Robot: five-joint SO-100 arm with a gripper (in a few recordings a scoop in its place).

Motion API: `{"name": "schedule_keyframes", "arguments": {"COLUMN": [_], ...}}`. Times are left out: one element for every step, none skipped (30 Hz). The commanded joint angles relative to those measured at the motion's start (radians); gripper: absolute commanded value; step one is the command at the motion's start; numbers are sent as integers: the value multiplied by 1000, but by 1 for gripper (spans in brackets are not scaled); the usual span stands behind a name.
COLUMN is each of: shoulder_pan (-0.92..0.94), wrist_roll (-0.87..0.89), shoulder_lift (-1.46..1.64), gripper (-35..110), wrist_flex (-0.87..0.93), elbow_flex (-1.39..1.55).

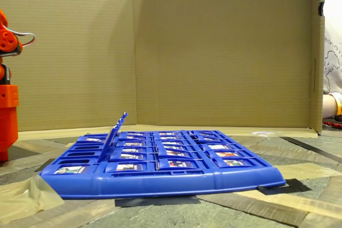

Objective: Flip A0.

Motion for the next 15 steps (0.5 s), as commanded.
{"name": "schedule_keyframes", "arguments": {"shoulder_pan": [2, 0, 0, 0, 0, 0, -2, -2, -3, -5, -5, -8, -11, -15, -21], "wrist_roll": [-12, -9, -8, -9, -12, -28, -35, -49, -66, -77, -92, -112, -127, -150, -172], "shoulder_lift": [-9, -9, -9, -9, -9, -9, -9, -8, -8, -8, -8, -8, -8, -8, -8], "gripper": [0, 0, 0, 0, 0, 0, 0, 0, 0, 0, 0, 0, 0, 0, 0], "wrist_flex": [12, 26, 55, 97, 155, 224, 307, 397, 491, 580, 663, 736, 799, 854, 908], "elbow_flex": [5, 0, -14, -35, -63, -100, -144, -192, -236, -276, -307, -328, -341, -345, -345]}}
